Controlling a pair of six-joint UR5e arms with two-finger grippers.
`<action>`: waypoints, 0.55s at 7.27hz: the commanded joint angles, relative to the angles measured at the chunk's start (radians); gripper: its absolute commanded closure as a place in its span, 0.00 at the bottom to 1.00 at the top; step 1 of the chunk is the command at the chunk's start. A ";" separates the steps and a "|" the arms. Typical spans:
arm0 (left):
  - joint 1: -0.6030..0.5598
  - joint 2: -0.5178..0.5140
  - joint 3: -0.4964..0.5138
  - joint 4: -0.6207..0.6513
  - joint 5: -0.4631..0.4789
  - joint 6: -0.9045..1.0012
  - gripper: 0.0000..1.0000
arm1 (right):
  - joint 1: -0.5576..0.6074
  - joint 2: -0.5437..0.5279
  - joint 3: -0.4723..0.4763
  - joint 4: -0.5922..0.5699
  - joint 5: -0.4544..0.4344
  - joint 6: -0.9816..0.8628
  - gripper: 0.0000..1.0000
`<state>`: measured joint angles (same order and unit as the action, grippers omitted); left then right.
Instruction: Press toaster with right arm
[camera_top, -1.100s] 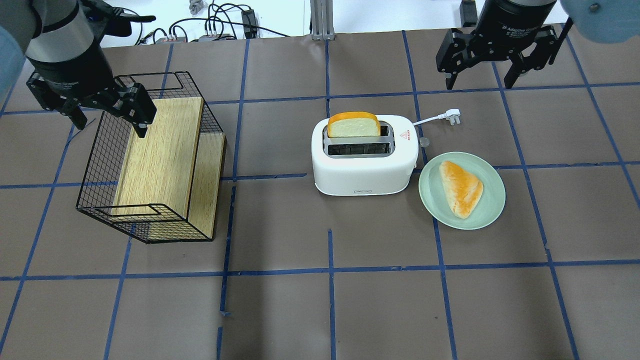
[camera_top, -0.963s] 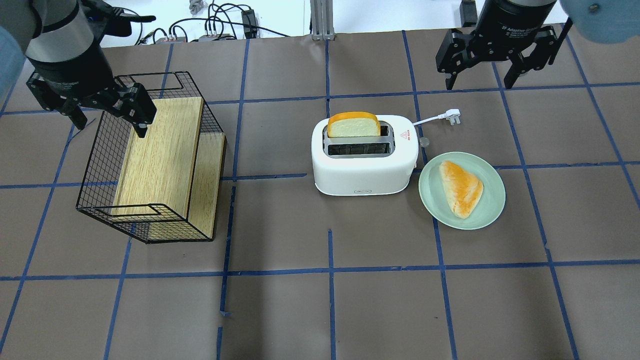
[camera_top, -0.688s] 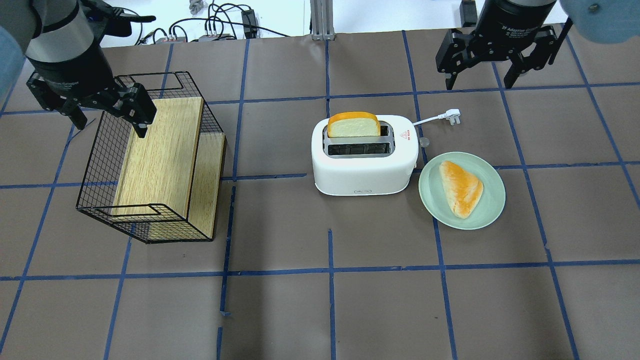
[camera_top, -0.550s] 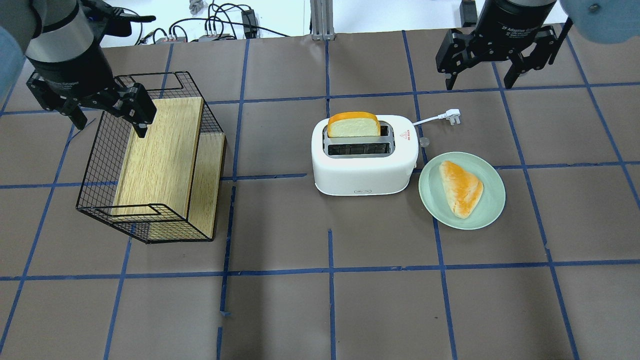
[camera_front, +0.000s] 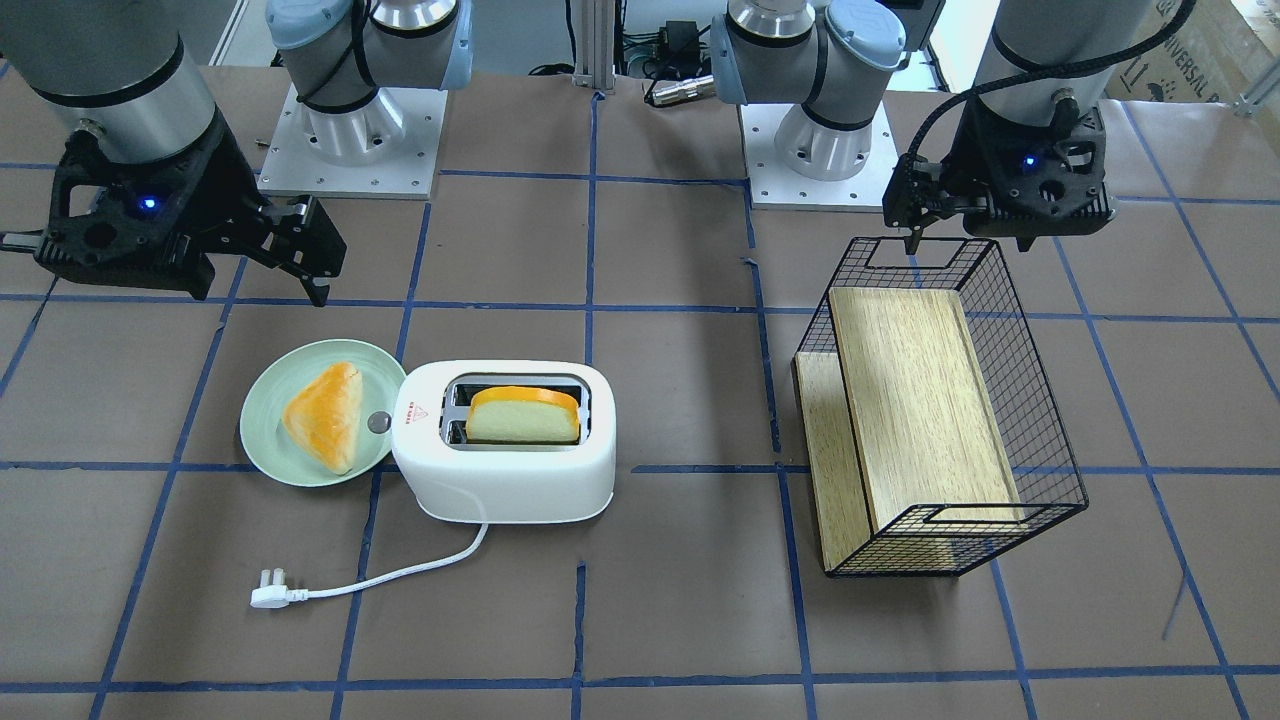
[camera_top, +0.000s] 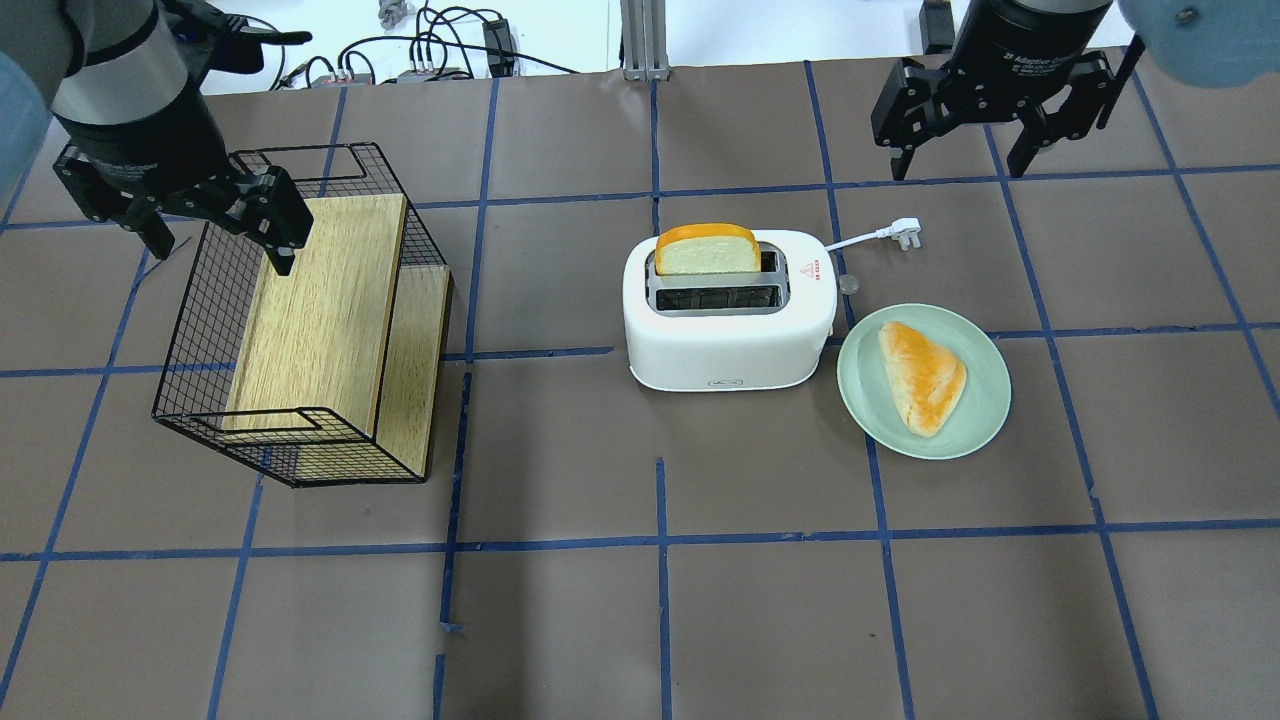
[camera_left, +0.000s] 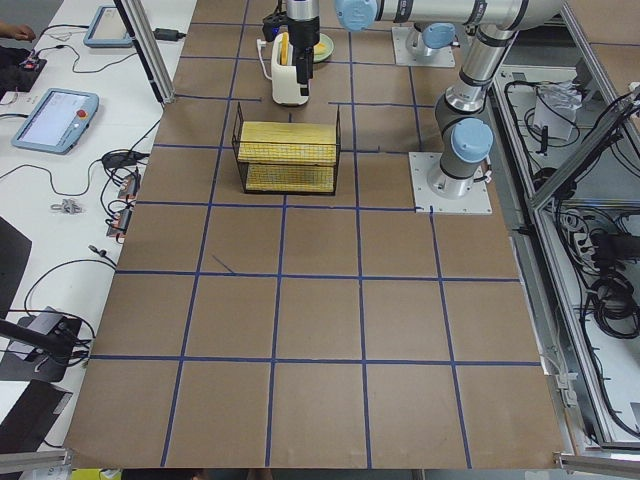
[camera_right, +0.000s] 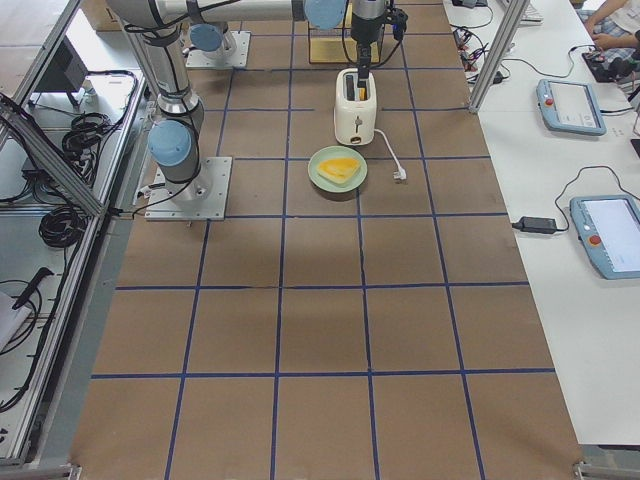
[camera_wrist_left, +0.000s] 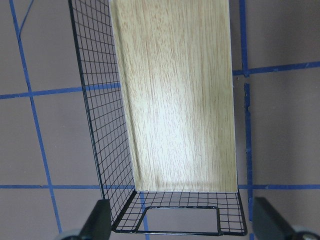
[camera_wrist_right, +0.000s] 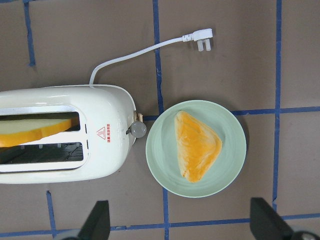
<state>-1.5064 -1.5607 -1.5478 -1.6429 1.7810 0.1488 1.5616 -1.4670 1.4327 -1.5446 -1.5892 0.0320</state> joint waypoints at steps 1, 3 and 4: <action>0.000 0.001 0.000 0.000 0.000 0.000 0.00 | 0.000 0.002 -0.002 0.000 -0.002 0.015 0.09; 0.000 0.001 0.000 -0.002 0.000 0.000 0.00 | 0.002 0.001 -0.003 0.014 0.001 0.006 0.93; 0.000 0.001 0.000 0.000 0.000 0.000 0.00 | 0.002 0.007 -0.006 0.015 0.003 -0.092 0.97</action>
<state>-1.5064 -1.5601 -1.5478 -1.6435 1.7809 0.1488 1.5626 -1.4649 1.4294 -1.5342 -1.5887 0.0178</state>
